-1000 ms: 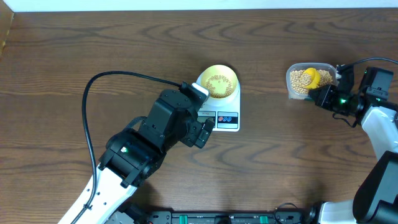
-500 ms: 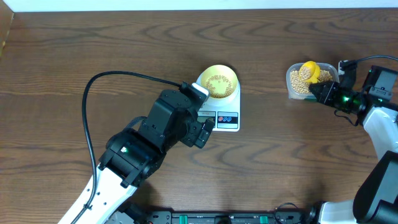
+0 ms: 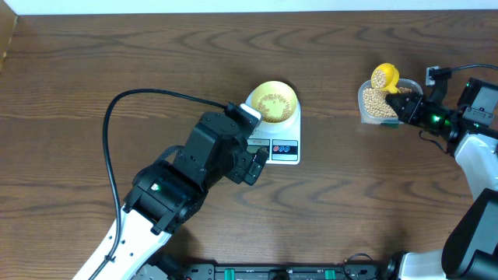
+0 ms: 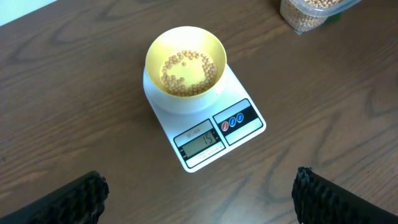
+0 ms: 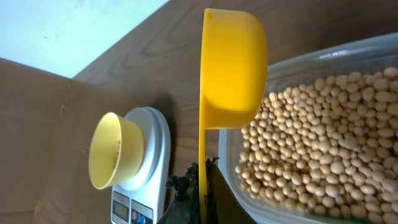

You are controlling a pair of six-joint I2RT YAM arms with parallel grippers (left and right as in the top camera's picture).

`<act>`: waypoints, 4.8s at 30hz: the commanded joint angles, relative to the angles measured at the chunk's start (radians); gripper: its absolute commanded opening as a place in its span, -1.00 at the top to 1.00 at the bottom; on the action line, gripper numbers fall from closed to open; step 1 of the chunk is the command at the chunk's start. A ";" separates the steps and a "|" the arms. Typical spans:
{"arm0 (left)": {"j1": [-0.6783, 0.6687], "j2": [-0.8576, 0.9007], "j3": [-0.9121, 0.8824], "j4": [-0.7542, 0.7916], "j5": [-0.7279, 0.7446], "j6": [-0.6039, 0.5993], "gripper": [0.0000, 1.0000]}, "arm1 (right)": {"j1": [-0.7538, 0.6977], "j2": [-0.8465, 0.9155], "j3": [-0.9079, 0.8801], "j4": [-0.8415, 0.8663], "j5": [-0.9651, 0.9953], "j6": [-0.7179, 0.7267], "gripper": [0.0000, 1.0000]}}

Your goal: Scoop item into bowl and weigh 50g on scale

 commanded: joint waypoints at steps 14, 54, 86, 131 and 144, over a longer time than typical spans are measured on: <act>0.004 0.005 0.000 -0.003 0.009 0.017 -0.94 | 0.166 0.010 0.003 0.155 0.048 0.203 0.98; 0.004 0.005 0.000 -0.003 0.010 0.017 -0.94 | 0.612 0.010 0.003 0.306 0.240 0.029 0.98; 0.004 0.005 0.000 -0.003 0.009 0.017 -0.94 | 0.619 0.010 0.003 0.213 0.240 -0.554 0.98; 0.004 0.005 0.000 -0.003 0.010 0.017 -0.94 | 0.553 0.010 0.003 0.217 0.263 -0.824 0.98; 0.004 0.005 0.000 -0.003 0.010 0.017 -0.94 | 0.450 0.010 0.003 0.472 0.343 -0.385 0.98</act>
